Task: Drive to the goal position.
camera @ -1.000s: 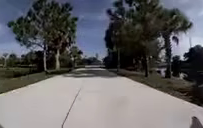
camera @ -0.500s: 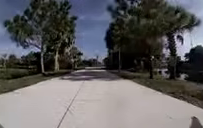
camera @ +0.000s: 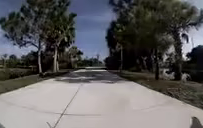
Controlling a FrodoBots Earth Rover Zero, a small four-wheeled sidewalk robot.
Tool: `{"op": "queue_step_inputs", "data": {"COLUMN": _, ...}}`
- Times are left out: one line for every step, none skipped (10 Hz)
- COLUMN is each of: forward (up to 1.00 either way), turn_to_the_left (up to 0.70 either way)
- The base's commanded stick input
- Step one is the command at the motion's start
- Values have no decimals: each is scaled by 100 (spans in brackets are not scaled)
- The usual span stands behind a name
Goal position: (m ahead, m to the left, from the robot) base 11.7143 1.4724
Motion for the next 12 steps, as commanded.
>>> {"op": "queue_step_inputs", "data": {"forward": 85, "turn_to_the_left": 0}}
{"op": "queue_step_inputs", "data": {"forward": 85, "turn_to_the_left": 0}}
{"op": "queue_step_inputs", "data": {"forward": 85, "turn_to_the_left": 0}}
{"op": "queue_step_inputs", "data": {"forward": 85, "turn_to_the_left": 0}}
{"op": "queue_step_inputs", "data": {"forward": 85, "turn_to_the_left": 0}}
{"op": "queue_step_inputs", "data": {"forward": 85, "turn_to_the_left": 0}}
{"op": "queue_step_inputs", "data": {"forward": 85, "turn_to_the_left": 0}}
{"op": "queue_step_inputs", "data": {"forward": 85, "turn_to_the_left": 0}}
{"op": "queue_step_inputs", "data": {"forward": 85, "turn_to_the_left": 0}}
{"op": "queue_step_inputs", "data": {"forward": 85, "turn_to_the_left": 0}}
{"op": "queue_step_inputs", "data": {"forward": 85, "turn_to_the_left": 0}}
{"op": "queue_step_inputs", "data": {"forward": 85, "turn_to_the_left": 0}}
